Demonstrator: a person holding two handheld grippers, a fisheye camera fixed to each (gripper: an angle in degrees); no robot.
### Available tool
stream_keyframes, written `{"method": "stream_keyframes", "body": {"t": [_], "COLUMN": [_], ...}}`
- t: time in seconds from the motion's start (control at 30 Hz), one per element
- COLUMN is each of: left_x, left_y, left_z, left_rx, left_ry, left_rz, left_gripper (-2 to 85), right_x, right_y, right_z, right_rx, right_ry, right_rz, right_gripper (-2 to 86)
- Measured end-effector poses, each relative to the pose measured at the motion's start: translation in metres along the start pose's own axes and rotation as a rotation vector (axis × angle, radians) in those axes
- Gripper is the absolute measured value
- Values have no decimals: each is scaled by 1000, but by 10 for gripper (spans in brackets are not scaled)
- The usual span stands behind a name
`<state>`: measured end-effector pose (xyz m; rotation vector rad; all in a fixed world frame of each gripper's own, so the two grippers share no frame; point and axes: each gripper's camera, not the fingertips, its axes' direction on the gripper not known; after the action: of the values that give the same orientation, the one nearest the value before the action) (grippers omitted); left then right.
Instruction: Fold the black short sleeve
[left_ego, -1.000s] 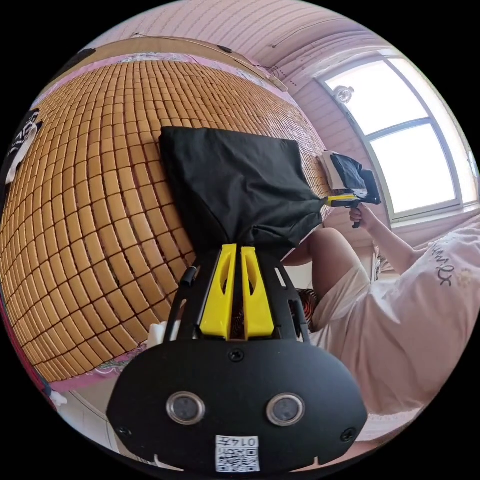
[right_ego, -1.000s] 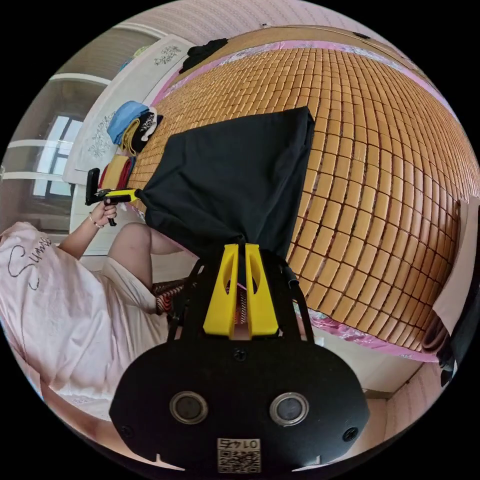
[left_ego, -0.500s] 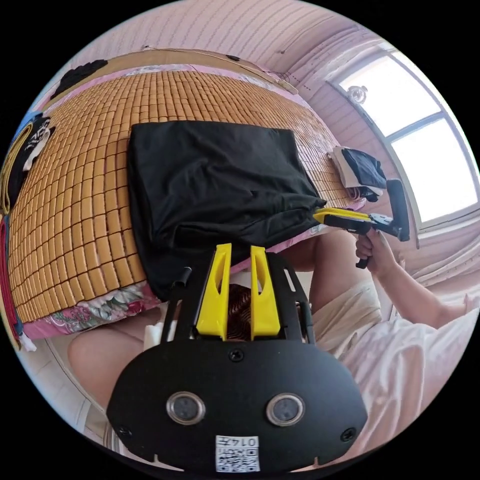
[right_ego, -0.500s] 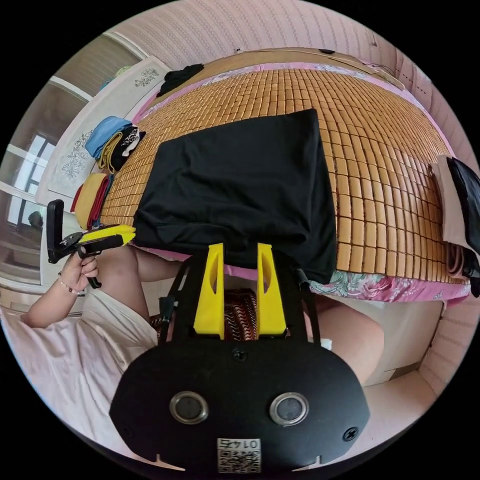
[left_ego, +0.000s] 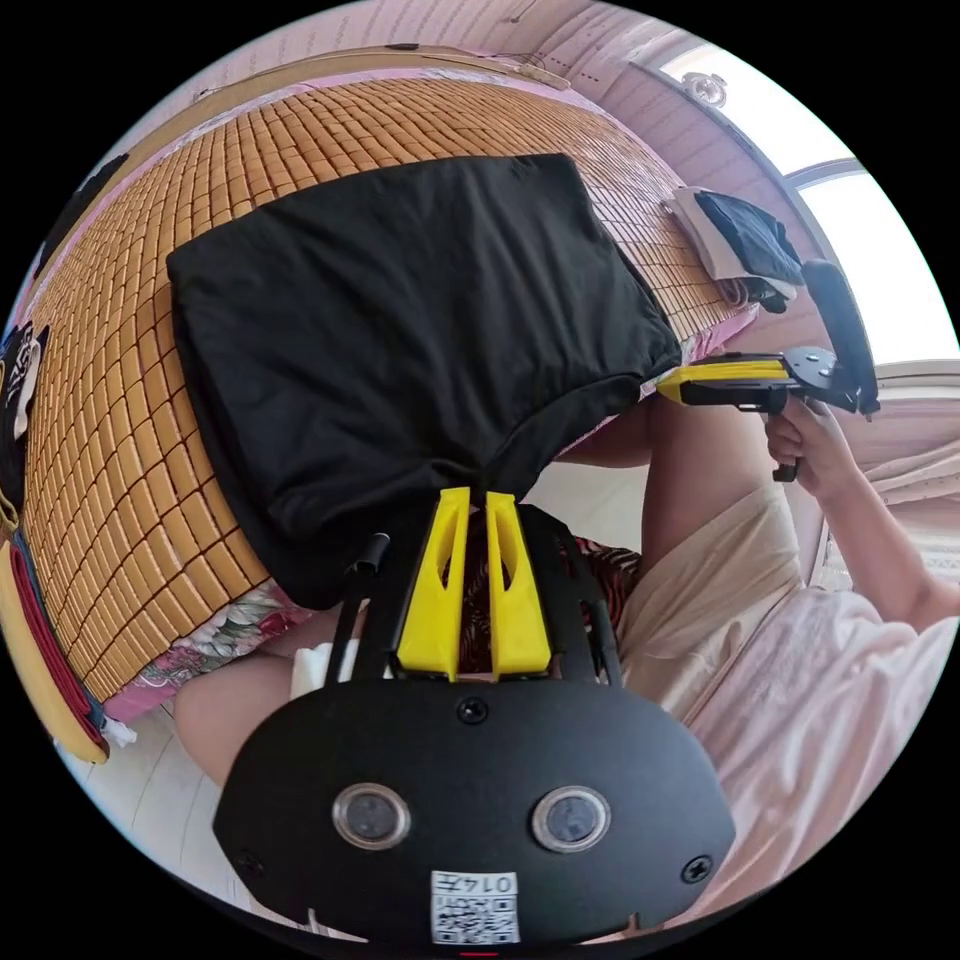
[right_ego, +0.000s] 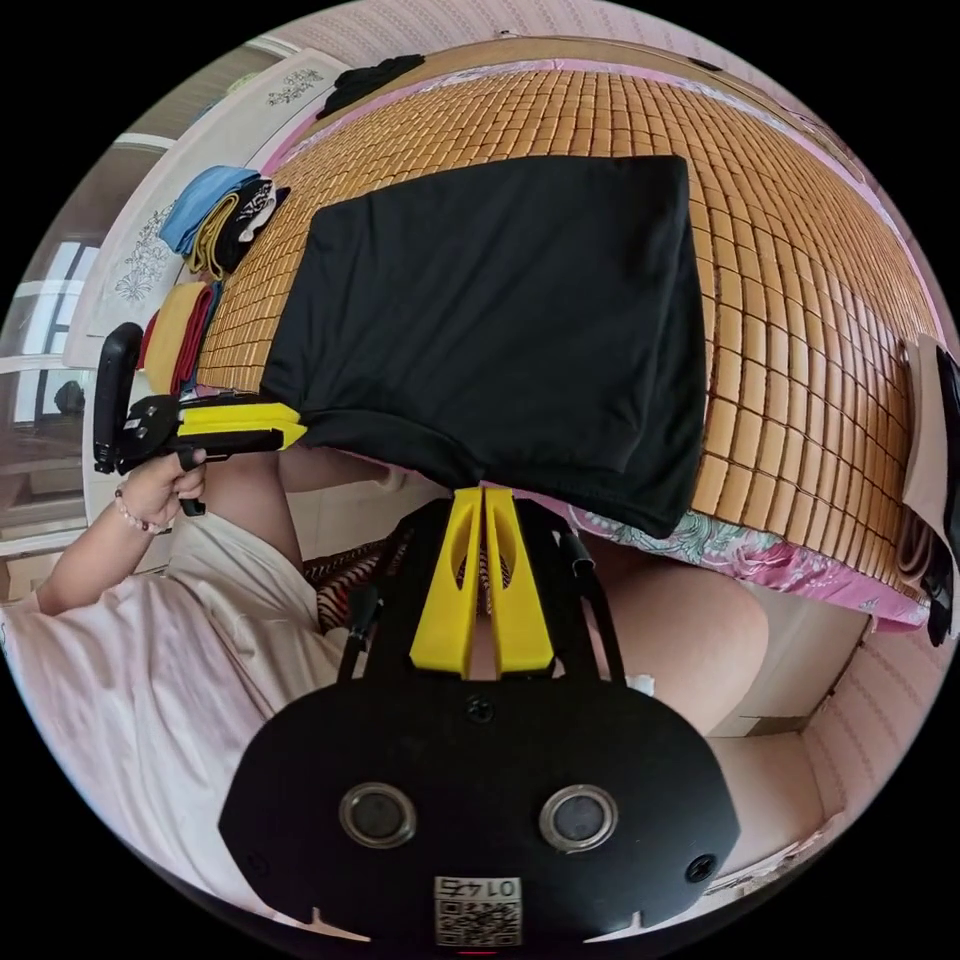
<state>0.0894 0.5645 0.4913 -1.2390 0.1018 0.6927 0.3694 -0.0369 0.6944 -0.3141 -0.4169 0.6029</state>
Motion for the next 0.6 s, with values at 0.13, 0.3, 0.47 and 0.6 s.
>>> {"method": "stream_keyframes", "body": {"t": [0.13, 0.3, 0.47, 0.6], "left_x": [13, 42, 58, 57], "left_y": [7, 4, -19, -13], "left_z": [-16, -44, -20, -8], "left_rx": [16, 114, 91, 57], "left_ry": [-42, -38, -99, -71], "left_rz": [10, 67, 99, 86], "left_gripper": [50, 42, 40, 40], "right_x": [-3, -8, -5, -11], "right_y": [-3, -20, -43, -53], "right_z": [-14, -28, -1, -4], "right_rx": [35, 137, 31, -4], "right_ry": [31, 117, 243, 249], "right_rz": [29, 69, 104, 69], "right_gripper": [4, -2, -7, -8]}}
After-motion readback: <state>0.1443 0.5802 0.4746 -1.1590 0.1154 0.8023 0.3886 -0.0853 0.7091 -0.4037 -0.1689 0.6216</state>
